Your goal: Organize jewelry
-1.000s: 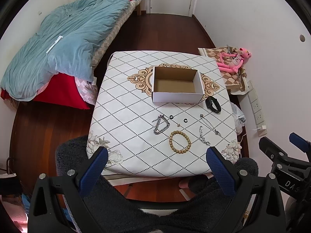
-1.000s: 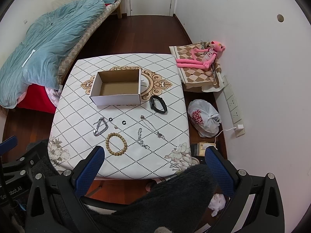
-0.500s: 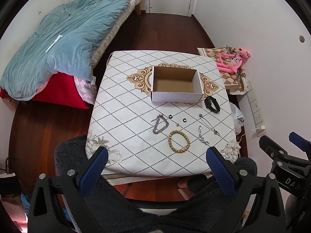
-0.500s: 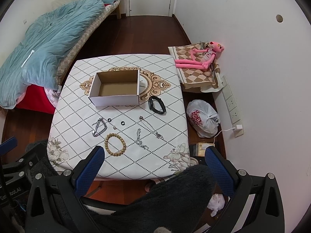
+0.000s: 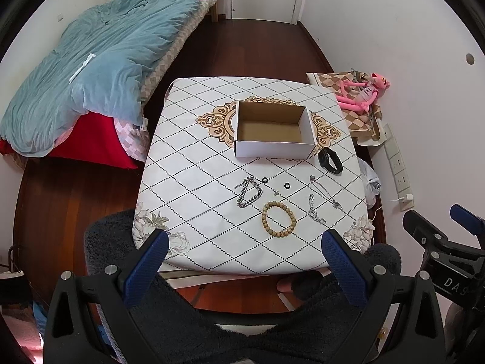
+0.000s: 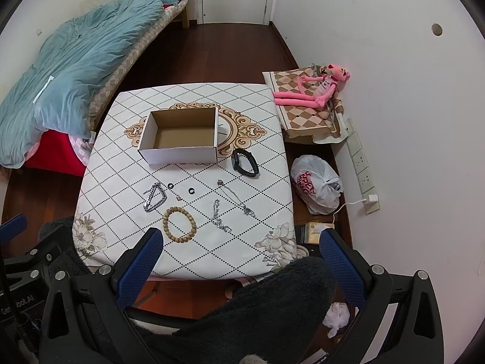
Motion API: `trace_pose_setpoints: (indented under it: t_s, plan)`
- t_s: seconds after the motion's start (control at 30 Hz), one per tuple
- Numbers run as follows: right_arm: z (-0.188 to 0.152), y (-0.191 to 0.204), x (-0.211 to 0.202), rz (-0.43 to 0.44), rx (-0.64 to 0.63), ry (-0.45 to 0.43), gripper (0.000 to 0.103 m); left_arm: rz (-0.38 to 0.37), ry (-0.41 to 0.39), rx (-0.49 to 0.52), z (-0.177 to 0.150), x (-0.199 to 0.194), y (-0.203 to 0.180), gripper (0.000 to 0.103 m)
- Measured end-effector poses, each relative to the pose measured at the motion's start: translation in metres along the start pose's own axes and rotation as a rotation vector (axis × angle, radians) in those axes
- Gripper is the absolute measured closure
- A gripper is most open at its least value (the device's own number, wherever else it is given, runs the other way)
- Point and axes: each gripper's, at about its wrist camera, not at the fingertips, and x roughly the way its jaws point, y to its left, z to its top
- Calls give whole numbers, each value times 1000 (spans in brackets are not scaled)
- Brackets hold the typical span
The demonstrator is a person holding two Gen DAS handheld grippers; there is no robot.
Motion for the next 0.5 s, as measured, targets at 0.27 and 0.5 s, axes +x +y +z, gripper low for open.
trace_pose_setpoints:
  t_s: [0.27,0.5]
  plan:
    - [-1,-1,0,-3,-3,-5,0,-1,1,2,-1,0,-1,0]
    - [1,-1,-1,-7,-6,-8,0,-3,-5,6,-1,-2,-3,0]
